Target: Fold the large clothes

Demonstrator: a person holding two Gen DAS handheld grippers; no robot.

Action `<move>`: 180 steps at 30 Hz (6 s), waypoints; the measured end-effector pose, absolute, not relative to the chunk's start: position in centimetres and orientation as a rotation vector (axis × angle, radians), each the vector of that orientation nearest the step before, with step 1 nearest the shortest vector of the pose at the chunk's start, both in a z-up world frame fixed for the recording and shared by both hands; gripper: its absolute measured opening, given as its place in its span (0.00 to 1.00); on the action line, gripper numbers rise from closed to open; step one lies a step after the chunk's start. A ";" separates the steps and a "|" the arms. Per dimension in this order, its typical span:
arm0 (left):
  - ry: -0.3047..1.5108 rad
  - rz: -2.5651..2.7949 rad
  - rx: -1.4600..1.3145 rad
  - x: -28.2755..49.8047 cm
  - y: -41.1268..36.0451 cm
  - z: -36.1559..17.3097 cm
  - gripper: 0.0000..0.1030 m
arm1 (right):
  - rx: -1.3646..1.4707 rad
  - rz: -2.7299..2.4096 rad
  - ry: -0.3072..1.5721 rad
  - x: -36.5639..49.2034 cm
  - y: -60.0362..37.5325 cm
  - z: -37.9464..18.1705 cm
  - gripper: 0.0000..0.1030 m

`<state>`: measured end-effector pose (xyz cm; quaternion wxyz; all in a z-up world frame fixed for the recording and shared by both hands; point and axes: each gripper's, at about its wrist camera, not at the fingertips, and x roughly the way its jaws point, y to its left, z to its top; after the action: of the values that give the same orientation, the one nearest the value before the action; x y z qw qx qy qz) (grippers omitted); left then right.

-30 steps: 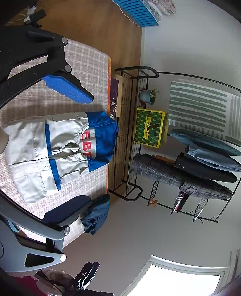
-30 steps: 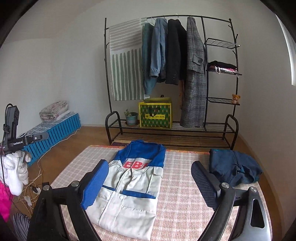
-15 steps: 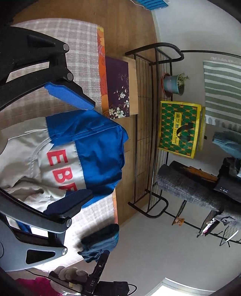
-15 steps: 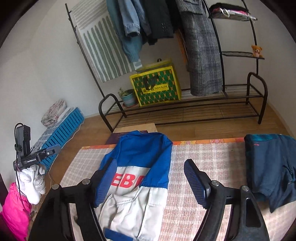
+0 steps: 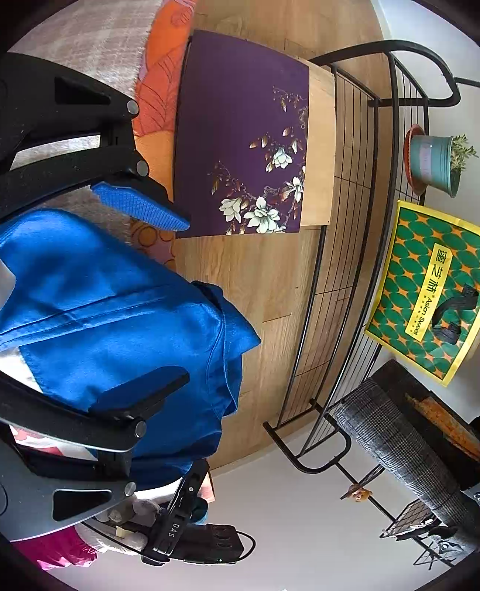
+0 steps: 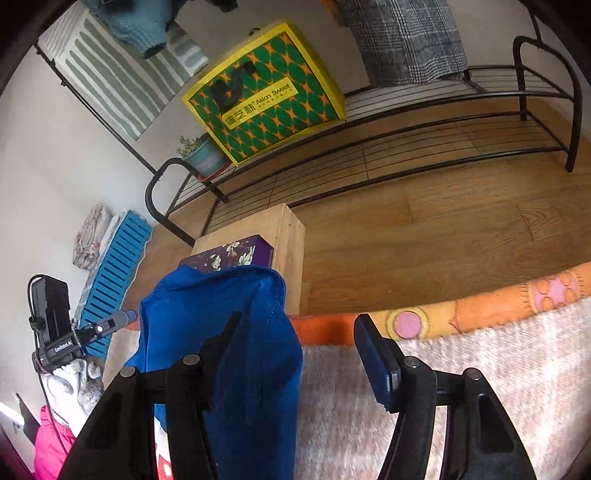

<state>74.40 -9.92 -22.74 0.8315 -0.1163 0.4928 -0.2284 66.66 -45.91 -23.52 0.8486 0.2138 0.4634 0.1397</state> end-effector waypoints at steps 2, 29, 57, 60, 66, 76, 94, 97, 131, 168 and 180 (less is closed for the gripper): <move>1.057 -0.508 -0.241 74.8 -10.8 -23.2 0.76 | 0.424 0.331 0.988 67.6 -44.7 -23.9 0.49; 0.782 -0.546 -0.138 56.2 -9.3 -7.8 0.04 | 0.141 0.370 0.712 50.6 -37.8 -6.5 0.00; 0.820 -0.521 -0.042 21.2 -7.0 -12.8 0.03 | 0.057 0.420 0.830 18.0 -36.1 -10.5 0.00; 0.858 -0.498 -0.019 19.7 -6.9 -15.3 0.03 | 0.023 0.411 0.876 16.1 -35.8 -12.8 0.00; 0.936 -0.487 0.016 17.3 -6.1 -17.7 0.10 | -0.004 0.395 0.926 14.0 -36.1 -14.6 0.06; 0.805 -0.529 0.002 11.6 -1.4 -9.8 0.28 | -0.035 0.368 0.782 6.5 -37.7 -6.9 0.32; 0.624 -0.496 -0.146 11.2 1.8 2.7 0.57 | 0.076 0.372 0.551 -0.8 -39.7 4.9 0.66; 0.700 -0.475 -0.205 14.6 2.0 -0.7 0.59 | 0.122 0.369 0.609 1.9 -39.8 2.4 0.66; 1.156 -0.375 -0.482 28.2 0.9 -23.5 0.02 | 0.644 0.410 1.122 20.3 -43.3 -21.8 0.00; 0.986 -0.297 -0.023 37.0 -6.3 -23.0 0.40 | -0.028 0.378 1.070 33.5 -32.5 -19.5 0.27; 0.965 -0.388 -0.073 29.9 -3.1 -18.7 0.40 | 0.185 0.404 1.017 26.3 -38.9 -15.1 0.30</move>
<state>29.91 -3.08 -18.68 0.8671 -0.0347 0.4609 -0.1855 26.26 -38.91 -15.11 0.8500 0.0877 0.4826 0.1919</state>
